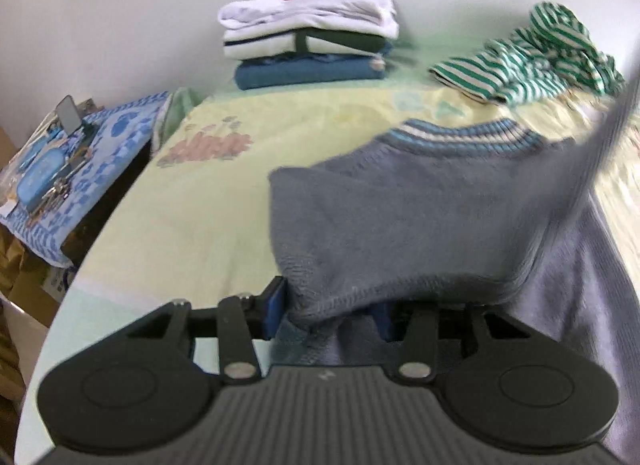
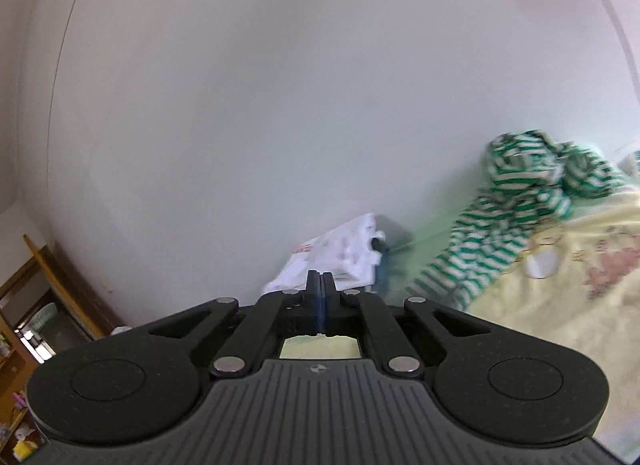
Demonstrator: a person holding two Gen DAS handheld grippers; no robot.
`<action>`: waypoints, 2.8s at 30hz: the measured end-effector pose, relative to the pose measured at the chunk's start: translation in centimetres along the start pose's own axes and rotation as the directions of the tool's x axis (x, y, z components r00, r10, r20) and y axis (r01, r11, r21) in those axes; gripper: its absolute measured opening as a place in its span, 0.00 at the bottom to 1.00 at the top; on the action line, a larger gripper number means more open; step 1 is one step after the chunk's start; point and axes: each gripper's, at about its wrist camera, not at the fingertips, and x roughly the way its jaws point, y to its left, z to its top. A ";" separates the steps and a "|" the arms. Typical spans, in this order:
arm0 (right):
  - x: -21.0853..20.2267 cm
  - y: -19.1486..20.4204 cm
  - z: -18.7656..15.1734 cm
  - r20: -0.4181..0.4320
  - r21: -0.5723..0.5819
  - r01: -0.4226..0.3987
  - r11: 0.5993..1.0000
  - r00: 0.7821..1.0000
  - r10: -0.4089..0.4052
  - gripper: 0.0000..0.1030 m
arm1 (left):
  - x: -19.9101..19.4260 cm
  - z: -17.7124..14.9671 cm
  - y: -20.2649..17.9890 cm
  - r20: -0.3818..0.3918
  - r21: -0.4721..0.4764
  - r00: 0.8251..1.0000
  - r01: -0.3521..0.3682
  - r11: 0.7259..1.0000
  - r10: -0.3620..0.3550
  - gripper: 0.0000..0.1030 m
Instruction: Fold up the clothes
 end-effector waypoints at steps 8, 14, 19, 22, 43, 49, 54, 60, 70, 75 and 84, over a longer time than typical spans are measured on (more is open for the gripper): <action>2.2 -6.6 -5.6 -0.196 -0.055 0.295 0.954 0.934 -0.300 0.39 | -0.4 -1.2 -1.7 0.064 0.124 0.996 -0.076 0.989 0.068 0.47; 3.6 -13.8 -8.4 -0.352 0.283 0.448 0.848 0.871 -0.343 0.46 | -1.1 -2.2 -2.0 0.094 0.188 0.993 -0.091 0.978 0.075 0.47; 4.9 -14.2 -8.6 -0.312 0.295 0.456 0.839 0.876 -0.367 0.46 | -1.1 -2.5 -2.2 0.106 0.215 0.991 -0.098 0.972 0.076 0.47; 5.9 -13.8 -8.6 -0.310 0.224 0.457 0.861 0.871 -0.381 0.26 | -1.0 -2.4 -2.4 0.110 0.225 0.991 -0.102 0.969 0.079 0.47; -3.9 -9.1 -3.7 -0.010 0.140 0.216 0.966 0.976 -0.217 0.12 | -2.4 -2.5 -3.2 0.102 0.204 0.995 -0.039 0.978 0.018 0.53; -3.7 -12.0 -5.6 -0.083 0.097 0.418 0.903 0.908 -0.411 0.12 | -3.5 -3.3 -2.7 0.095 0.215 0.994 0.031 0.976 -0.052 0.53; -2.9 -14.2 -8.0 -0.185 0.096 0.535 0.839 0.838 -0.513 0.12 | -4.2 -4.2 -2.8 0.079 0.229 0.991 0.089 0.969 -0.109 0.59; -2.0 -14.7 -9.1 -0.224 0.049 0.589 0.807 0.794 -0.566 0.12 | -4.3 -4.9 -2.9 0.071 0.254 0.990 0.099 0.962 -0.121 0.59; -4.7 -11.9 -6.0 -0.046 0.059 0.509 0.859 0.861 -0.507 0.11 | -5.5 -5.6 -2.3 0.072 0.273 0.980 0.160 0.949 -0.186 0.61; -3.3 -13.6 -7.3 -0.127 0.061 0.593 0.803 0.803 -0.583 0.11 | -6.1 -6.0 -1.7 0.056 0.256 0.971 0.211 0.944 -0.232 0.64; -3.0 -14.3 -7.7 -0.141 -0.016 0.683 0.731 0.722 -0.678 0.35 | -9.7 -8.2 3.2 0.004 0.220 0.955 0.287 0.932 -0.295 0.64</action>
